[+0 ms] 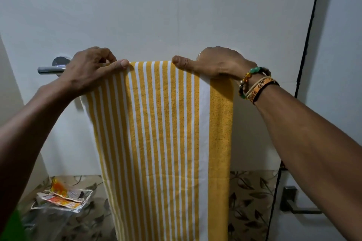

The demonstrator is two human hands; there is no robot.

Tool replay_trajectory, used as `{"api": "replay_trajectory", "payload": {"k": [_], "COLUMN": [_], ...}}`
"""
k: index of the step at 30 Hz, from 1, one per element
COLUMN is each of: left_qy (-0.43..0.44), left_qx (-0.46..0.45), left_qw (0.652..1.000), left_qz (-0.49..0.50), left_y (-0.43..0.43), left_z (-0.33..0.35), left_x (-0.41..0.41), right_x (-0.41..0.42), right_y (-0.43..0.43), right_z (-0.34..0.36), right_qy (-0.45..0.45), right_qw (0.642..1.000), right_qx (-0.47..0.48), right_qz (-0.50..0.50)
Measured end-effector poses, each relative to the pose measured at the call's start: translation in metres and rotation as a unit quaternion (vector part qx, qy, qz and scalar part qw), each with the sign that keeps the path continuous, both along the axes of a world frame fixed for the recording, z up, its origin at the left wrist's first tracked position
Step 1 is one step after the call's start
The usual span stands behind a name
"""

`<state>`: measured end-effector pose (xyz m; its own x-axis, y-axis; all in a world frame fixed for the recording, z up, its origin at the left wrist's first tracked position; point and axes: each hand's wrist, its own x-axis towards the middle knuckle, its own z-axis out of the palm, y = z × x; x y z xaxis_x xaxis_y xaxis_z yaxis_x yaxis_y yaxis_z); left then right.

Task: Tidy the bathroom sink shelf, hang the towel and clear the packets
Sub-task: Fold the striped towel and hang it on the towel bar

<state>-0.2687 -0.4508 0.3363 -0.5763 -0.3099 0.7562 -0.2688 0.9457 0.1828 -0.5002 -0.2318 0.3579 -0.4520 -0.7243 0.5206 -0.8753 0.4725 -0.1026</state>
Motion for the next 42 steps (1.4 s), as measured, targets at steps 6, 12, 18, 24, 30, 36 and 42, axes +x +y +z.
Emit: {"api": "replay_trajectory", "payload": {"k": [6, 12, 18, 24, 30, 36, 42], "left_qy": [0.115, 0.198, 0.159, 0.184, 0.121, 0.039, -0.003], "left_qx": [-0.084, -0.151, -0.198, -0.214, -0.200, -0.138, -0.116], "left_qw": [0.975, 0.953, 0.952, 0.944, 0.951, 0.962, 0.978], "left_qz": [0.170, 0.171, 0.172, 0.170, 0.203, 0.230, 0.174], "left_y": [0.018, 0.024, 0.014, 0.007, 0.002, -0.011, -0.016], "left_z": [-0.024, -0.059, -0.079, -0.074, -0.041, -0.007, -0.004], "left_x": [-0.008, -0.017, -0.017, -0.021, -0.027, -0.027, -0.018], "right_x": [0.007, 0.008, 0.008, 0.013, 0.005, -0.004, 0.000], "right_y": [0.007, 0.007, 0.006, 0.000, -0.007, -0.013, -0.011], "right_z": [-0.044, -0.079, -0.084, -0.067, -0.024, -0.007, -0.002], "right_qy": [0.363, 0.372, 0.351, 0.325, 0.232, 0.131, 0.089], "right_qw": [0.900, 0.892, 0.907, 0.921, 0.962, 0.988, 0.993], "right_qx": [-0.239, -0.255, -0.230, -0.212, -0.139, -0.085, -0.063], "right_qz": [-0.035, -0.023, -0.029, -0.037, -0.024, -0.012, -0.038]}}
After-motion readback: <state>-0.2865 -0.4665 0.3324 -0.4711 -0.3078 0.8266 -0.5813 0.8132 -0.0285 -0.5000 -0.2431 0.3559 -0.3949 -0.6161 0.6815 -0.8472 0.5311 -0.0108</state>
